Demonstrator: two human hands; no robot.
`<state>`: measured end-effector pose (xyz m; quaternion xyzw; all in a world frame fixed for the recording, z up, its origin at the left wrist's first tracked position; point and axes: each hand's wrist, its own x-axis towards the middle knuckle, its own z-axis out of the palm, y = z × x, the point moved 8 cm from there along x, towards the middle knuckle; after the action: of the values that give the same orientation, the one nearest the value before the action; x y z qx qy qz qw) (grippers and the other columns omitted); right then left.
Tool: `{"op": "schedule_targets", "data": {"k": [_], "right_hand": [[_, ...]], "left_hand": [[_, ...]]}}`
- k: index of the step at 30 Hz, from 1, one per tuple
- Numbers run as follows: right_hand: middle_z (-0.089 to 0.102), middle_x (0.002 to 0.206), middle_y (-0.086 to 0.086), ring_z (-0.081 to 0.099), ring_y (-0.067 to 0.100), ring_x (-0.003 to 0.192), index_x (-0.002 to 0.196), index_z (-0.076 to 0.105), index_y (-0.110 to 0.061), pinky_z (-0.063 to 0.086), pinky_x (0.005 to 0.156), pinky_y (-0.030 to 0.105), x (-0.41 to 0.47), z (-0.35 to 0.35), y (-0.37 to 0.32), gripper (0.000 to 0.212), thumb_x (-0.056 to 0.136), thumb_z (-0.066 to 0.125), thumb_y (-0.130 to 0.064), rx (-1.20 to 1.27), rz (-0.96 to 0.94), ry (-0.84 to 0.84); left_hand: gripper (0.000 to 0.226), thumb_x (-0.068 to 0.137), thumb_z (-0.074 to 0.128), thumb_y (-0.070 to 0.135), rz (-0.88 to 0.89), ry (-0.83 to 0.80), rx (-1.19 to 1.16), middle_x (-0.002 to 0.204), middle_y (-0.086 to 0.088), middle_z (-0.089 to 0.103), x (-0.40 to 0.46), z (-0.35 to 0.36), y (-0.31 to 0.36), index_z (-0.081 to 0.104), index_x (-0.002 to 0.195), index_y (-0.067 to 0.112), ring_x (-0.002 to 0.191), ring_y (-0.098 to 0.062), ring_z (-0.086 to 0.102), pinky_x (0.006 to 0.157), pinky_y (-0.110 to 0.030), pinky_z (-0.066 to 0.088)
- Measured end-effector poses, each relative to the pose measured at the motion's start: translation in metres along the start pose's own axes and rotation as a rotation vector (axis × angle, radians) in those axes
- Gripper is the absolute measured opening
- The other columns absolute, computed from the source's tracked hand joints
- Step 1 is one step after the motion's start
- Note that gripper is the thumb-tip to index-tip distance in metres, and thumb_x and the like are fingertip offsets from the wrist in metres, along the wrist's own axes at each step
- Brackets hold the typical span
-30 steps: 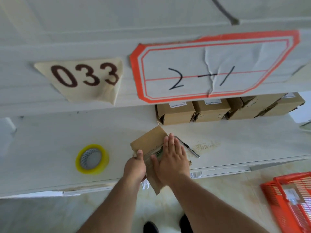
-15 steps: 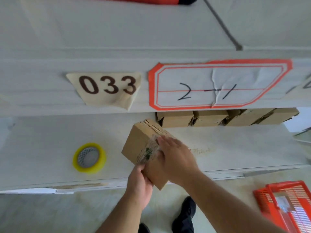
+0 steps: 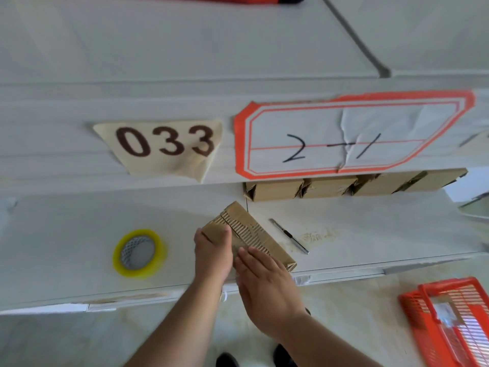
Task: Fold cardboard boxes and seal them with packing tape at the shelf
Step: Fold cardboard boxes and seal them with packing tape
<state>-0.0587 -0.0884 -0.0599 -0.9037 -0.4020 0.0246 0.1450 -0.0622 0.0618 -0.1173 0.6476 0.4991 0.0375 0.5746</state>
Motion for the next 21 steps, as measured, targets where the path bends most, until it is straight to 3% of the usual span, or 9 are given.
{"op": "schedule_targets", "data": {"k": [3,8,12,15,17,19,21], "right_hand": [[0.054,0.155,0.000,0.043,0.019,0.149,0.145,0.061,-0.017,0.031,0.119,0.040,0.004,0.003,0.006,0.050,0.105,0.040,-0.038,-0.062,0.039,-0.004],[0.038,0.164,0.006,0.029,0.024,0.156,0.154,0.049,-0.011,0.018,0.121,0.047,0.021,0.006,0.016,0.062,0.106,0.032,-0.047,-0.100,0.153,-0.065],[-0.018,0.171,-0.003,-0.019,0.017,0.158,0.165,-0.005,-0.020,-0.007,0.128,0.041,0.044,0.015,0.034,0.071,0.106,0.009,-0.056,-0.006,0.280,-0.262],[-0.013,0.174,-0.001,-0.006,0.020,0.161,0.165,-0.014,-0.020,0.004,0.130,0.041,0.060,0.015,0.050,0.074,0.106,0.008,-0.059,0.026,0.368,-0.295],[-0.001,0.175,0.001,0.012,0.024,0.160,0.165,-0.013,-0.021,0.018,0.128,0.042,0.064,0.016,0.052,0.074,0.106,0.010,-0.060,0.060,0.394,-0.329],[0.024,0.170,0.002,0.040,0.028,0.147,0.166,0.002,-0.022,0.039,0.116,0.045,0.065,0.010,0.053,0.072,0.106,0.013,-0.061,0.075,0.426,-0.318],[0.057,0.141,0.004,0.061,0.029,0.117,0.151,0.035,-0.025,0.052,0.093,0.046,0.067,0.003,0.064,0.060,0.107,0.015,-0.061,0.116,0.551,-0.291]], "left_hand": [[0.076,0.095,0.060,0.060,0.034,-0.020,0.002,0.133,-0.007,0.060,0.001,0.005,-0.004,0.031,0.154,0.021,0.105,-0.026,0.061,0.091,-0.034,0.049],[0.064,0.099,0.061,0.050,0.062,-0.019,-0.002,0.119,-0.004,0.064,0.002,0.004,-0.005,0.036,0.150,0.020,0.095,-0.025,0.063,0.084,-0.031,0.048],[0.063,0.099,0.062,0.046,0.073,-0.023,-0.025,0.117,-0.001,0.063,0.000,0.004,-0.002,0.037,0.150,0.019,0.094,-0.023,0.061,0.084,-0.029,0.045],[0.066,0.099,0.062,0.047,0.070,-0.037,-0.030,0.119,-0.002,0.062,0.001,0.005,-0.004,0.035,0.151,0.019,0.097,-0.023,0.061,0.087,-0.032,0.048],[0.072,0.096,0.063,0.054,0.038,-0.048,-0.039,0.126,-0.004,0.063,0.001,0.007,-0.006,0.031,0.153,0.025,0.101,-0.027,0.064,0.094,-0.043,0.056],[0.076,0.095,0.060,0.060,-0.009,-0.062,-0.018,0.127,-0.004,0.062,-0.004,0.007,-0.011,0.026,0.156,0.031,0.106,-0.032,0.064,0.093,-0.055,0.057],[0.073,0.097,0.056,0.061,-0.046,-0.075,0.033,0.127,-0.005,0.063,-0.013,0.009,-0.016,0.029,0.155,0.028,0.108,-0.033,0.065,0.091,-0.057,0.058]]}}
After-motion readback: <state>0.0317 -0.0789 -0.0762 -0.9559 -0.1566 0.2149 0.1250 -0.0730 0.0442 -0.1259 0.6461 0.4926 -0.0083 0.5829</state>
